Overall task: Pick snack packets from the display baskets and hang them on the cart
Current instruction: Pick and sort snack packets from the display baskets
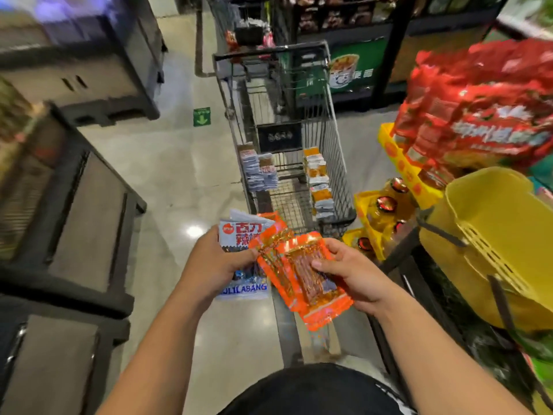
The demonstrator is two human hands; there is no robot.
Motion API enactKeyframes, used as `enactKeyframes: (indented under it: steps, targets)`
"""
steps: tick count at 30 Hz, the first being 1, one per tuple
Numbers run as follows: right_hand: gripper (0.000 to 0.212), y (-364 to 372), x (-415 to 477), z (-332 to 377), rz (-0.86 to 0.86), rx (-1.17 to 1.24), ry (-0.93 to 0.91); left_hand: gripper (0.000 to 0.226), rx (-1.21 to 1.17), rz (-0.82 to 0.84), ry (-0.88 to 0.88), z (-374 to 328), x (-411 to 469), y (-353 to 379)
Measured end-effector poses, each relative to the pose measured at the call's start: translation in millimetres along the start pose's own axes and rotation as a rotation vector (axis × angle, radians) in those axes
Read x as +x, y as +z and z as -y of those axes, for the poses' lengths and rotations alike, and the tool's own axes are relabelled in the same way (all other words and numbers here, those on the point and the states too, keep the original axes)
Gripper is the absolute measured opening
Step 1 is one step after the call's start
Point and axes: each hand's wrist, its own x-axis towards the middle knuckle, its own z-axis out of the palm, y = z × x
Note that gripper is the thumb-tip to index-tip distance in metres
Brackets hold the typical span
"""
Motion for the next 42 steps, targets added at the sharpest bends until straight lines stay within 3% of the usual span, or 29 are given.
enactKeyframes:
  steps: [4,8,11,16,22,25,31,36,39,42]
  targets:
    - [0.048,-13,60,53,0.164,-0.058,0.065,0.031,0.041,-0.002,-0.007,-30,42,0]
    - [0.047,-17,117,97,0.318,-0.214,0.142,0.034,0.1,-0.126,0.017,-44,87,16]
    - [0.042,-21,150,113,0.29,-0.192,0.152,0.036,0.034,-0.235,-0.02,-45,112,29]
    - [0.048,-34,188,121,0.272,-0.075,0.206,0.037,-0.151,-0.262,-0.084,-36,148,39]
    - [0.049,-33,230,123,0.226,-0.16,0.252,0.042,-0.05,-0.357,-0.151,-12,199,41]
    - [0.045,-29,256,122,0.128,-0.19,0.255,0.04,-0.072,-0.323,-0.189,-3,236,39]
    - [0.055,-41,296,125,-0.126,0.108,0.258,0.031,-0.249,-0.21,-0.202,0,313,-9]
    - [0.052,-43,332,121,-0.392,0.074,0.215,0.033,-0.24,-0.099,-0.257,9,389,-50]
    - [0.061,-32,352,111,-0.556,-0.001,0.178,0.029,-0.228,-0.052,-0.299,14,422,-57]
    - [0.046,-19,363,98,-0.631,-0.073,0.166,0.029,-0.197,-0.021,-0.309,23,451,-55]
